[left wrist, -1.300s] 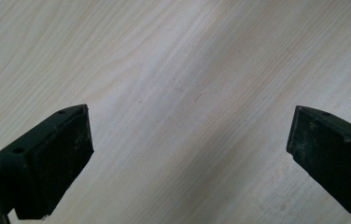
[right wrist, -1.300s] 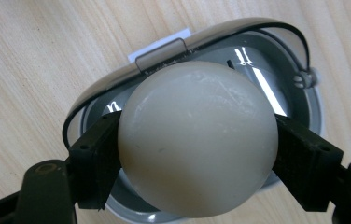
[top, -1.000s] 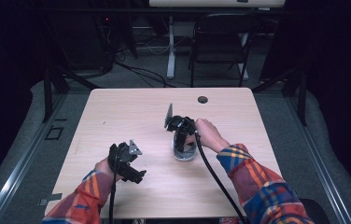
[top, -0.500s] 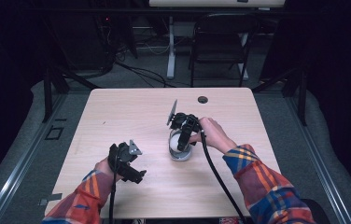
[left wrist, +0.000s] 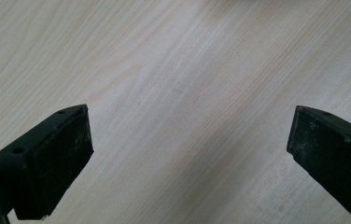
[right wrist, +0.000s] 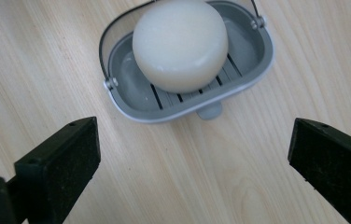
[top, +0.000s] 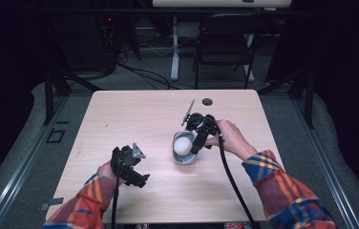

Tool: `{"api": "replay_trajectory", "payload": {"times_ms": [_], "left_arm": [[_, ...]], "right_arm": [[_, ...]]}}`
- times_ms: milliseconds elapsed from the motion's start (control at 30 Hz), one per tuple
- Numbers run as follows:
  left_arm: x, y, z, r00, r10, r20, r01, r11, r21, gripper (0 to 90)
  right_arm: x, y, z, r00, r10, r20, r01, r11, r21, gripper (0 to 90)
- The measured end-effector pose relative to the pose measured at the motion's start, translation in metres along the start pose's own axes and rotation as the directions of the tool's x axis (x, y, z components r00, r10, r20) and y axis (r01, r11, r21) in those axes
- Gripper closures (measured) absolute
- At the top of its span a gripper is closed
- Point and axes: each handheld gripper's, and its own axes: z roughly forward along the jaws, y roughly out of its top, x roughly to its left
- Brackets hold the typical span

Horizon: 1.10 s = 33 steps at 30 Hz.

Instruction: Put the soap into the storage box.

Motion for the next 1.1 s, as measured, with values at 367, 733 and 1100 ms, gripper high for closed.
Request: {"api": "replay_trajectory", "payload": {"times_ms": [367, 733, 1100], "left_arm": [[-0.001, 0.000, 0.000, 1.0000, 0.004, -0.006, -0.004, 1.0000, 0.005, 0.1], [-0.001, 0.000, 0.001, 1.0000, 0.003, -0.006, -0.003, 1.0000, 0.006, 0.1], [-0.002, 0.000, 0.002, 0.9999, 0.004, -0.010, -0.004, 0.9999, 0.014, 0.2]], "right_arm": [[-0.002, -0.048, -0.009, 0.9979, 0.043, 0.048, -0.042, 0.999, -0.024, 0.0], [-0.008, -0.106, -0.008, 0.9891, 0.123, 0.081, -0.122, 0.992, -0.022, 0.0], [0.001, -0.154, 0.010, 0.9776, 0.177, 0.114, -0.178, 0.984, -0.002, 0.0]]}}
